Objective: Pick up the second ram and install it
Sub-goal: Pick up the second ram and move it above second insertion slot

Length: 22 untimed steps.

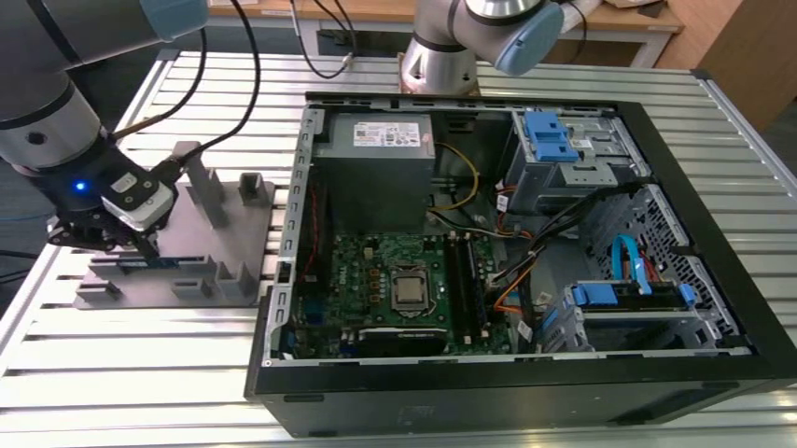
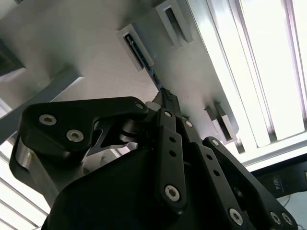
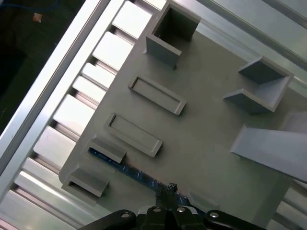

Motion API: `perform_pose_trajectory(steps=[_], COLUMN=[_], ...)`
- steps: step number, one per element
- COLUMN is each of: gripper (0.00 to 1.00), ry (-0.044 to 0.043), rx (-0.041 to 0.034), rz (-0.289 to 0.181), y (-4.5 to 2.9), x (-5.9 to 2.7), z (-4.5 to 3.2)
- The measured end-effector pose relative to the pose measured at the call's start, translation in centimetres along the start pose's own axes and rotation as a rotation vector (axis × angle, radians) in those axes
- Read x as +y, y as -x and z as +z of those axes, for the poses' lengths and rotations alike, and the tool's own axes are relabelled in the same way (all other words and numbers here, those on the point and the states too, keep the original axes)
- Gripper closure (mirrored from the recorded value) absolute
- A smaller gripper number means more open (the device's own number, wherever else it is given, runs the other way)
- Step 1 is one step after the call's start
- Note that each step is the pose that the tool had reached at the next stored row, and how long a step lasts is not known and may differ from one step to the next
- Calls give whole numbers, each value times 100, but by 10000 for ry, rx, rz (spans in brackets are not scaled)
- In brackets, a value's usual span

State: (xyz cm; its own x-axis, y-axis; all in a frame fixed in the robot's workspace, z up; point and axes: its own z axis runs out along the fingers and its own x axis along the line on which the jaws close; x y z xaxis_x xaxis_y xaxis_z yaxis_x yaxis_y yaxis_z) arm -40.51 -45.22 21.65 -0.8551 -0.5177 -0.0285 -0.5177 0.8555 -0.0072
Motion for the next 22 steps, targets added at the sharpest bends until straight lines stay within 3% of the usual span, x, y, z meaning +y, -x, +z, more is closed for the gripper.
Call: perform_pose_trajectory(steps=[22], gripper=[89], ry=[62], rx=[-16], rz=[-2161], y=[0], x=[0], z=[0])
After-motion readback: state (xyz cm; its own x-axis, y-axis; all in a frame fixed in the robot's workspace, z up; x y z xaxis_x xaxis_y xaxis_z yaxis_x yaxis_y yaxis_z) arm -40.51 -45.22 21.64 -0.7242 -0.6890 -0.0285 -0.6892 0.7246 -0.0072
